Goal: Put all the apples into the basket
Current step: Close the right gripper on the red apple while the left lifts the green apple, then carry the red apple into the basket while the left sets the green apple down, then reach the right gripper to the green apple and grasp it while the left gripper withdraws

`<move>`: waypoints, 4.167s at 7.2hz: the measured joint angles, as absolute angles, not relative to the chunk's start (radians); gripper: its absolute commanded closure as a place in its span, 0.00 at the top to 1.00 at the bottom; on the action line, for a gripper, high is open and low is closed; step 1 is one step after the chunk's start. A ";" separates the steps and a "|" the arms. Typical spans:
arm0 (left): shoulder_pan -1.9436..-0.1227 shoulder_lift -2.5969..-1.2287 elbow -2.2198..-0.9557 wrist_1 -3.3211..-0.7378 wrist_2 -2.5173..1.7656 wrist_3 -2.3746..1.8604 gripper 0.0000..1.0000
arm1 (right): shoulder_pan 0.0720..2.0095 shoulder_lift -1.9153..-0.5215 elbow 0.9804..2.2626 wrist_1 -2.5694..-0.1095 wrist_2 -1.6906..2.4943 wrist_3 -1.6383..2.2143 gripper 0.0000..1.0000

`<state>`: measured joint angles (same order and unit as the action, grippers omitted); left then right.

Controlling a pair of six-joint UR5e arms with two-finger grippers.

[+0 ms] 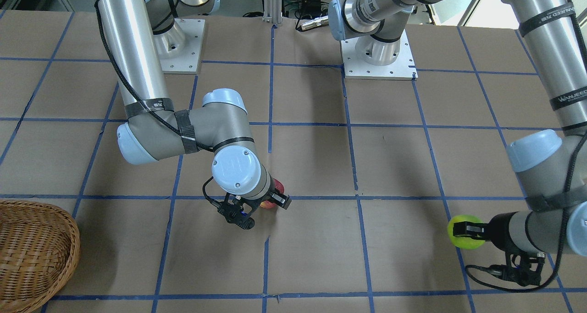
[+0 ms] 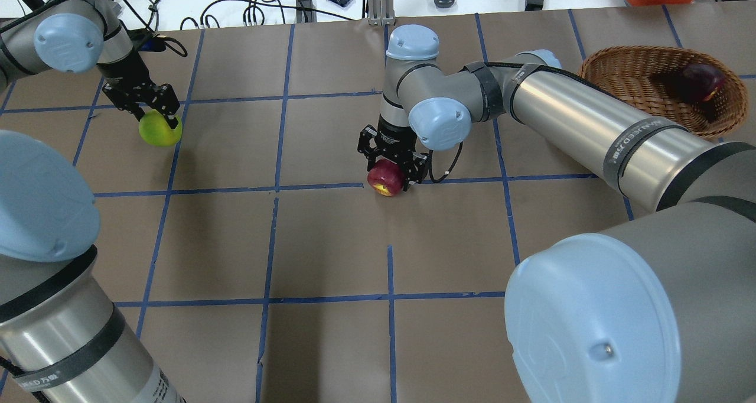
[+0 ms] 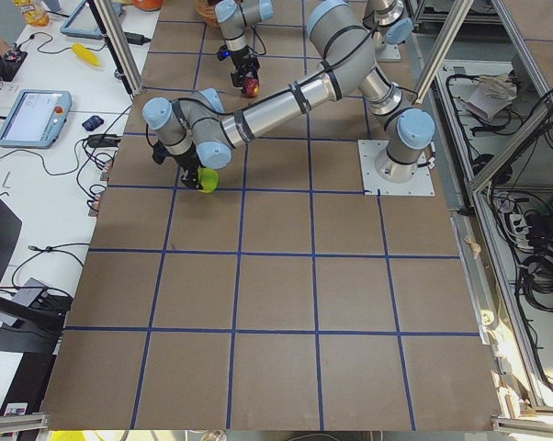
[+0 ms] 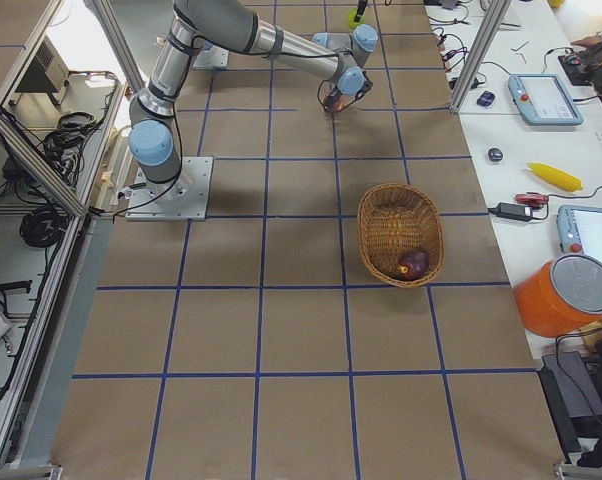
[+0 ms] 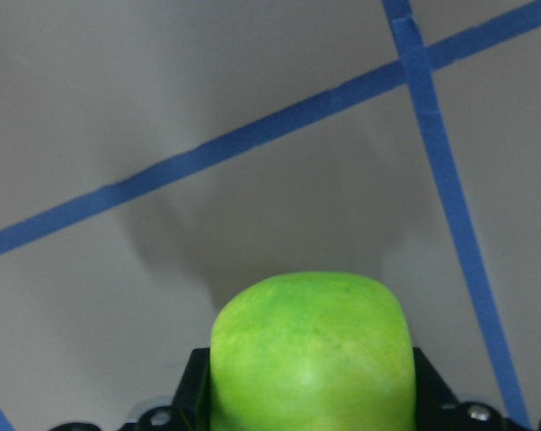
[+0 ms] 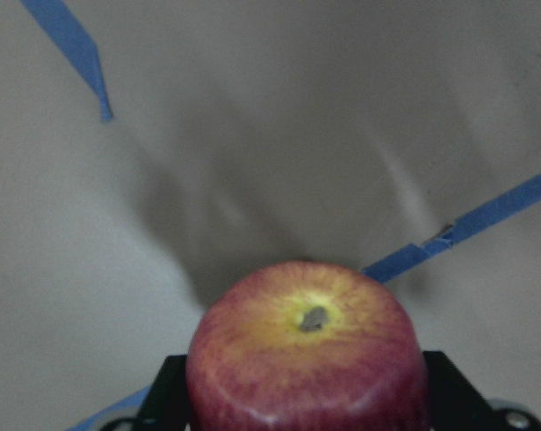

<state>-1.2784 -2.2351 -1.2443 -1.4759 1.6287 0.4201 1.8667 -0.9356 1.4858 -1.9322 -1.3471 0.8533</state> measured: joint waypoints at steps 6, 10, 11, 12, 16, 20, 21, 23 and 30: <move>-1.707 -2.065 -1.433 -1.485 1.437 -0.256 0.33 | 1.647 -1.007 1.290 -1.656 -1.519 0.599 0.00; -1.915 -2.097 -1.623 -1.056 1.427 -0.521 1.00 | 1.339 -0.980 1.188 -1.686 -1.766 -0.020 0.00; -1.919 -2.089 -1.663 -1.000 1.428 -0.537 1.00 | 1.301 -0.954 1.182 -1.746 -1.787 -0.113 0.00; -1.918 -2.079 -1.677 -0.984 1.431 -0.554 1.00 | 1.271 -0.926 1.177 -1.801 -1.795 -0.182 0.00; -1.791 -1.903 -1.550 -1.345 1.481 -0.393 1.00 | 1.181 -0.815 1.178 -1.974 -1.798 -0.361 0.82; -1.619 -1.689 -1.457 -1.638 1.500 -0.072 1.00 | 1.171 -0.819 1.182 -1.882 -1.799 -0.358 1.00; -1.576 -1.668 -1.466 -1.639 1.517 -0.042 1.00 | 1.171 -0.831 1.179 -1.855 -1.799 -0.357 1.00; -1.547 -1.644 -1.494 -1.594 1.531 -0.030 1.00 | 1.196 -0.885 1.179 -1.786 -1.792 -0.358 1.00; -1.601 -1.619 -1.495 -1.530 1.560 -0.010 1.00 | 1.672 -1.008 1.271 -1.633 -1.556 0.233 1.00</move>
<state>-1.6010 -1.6195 -1.4949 -1.5295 1.5600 -0.0098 1.6720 -1.0076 1.2705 -1.6328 -1.5562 0.2328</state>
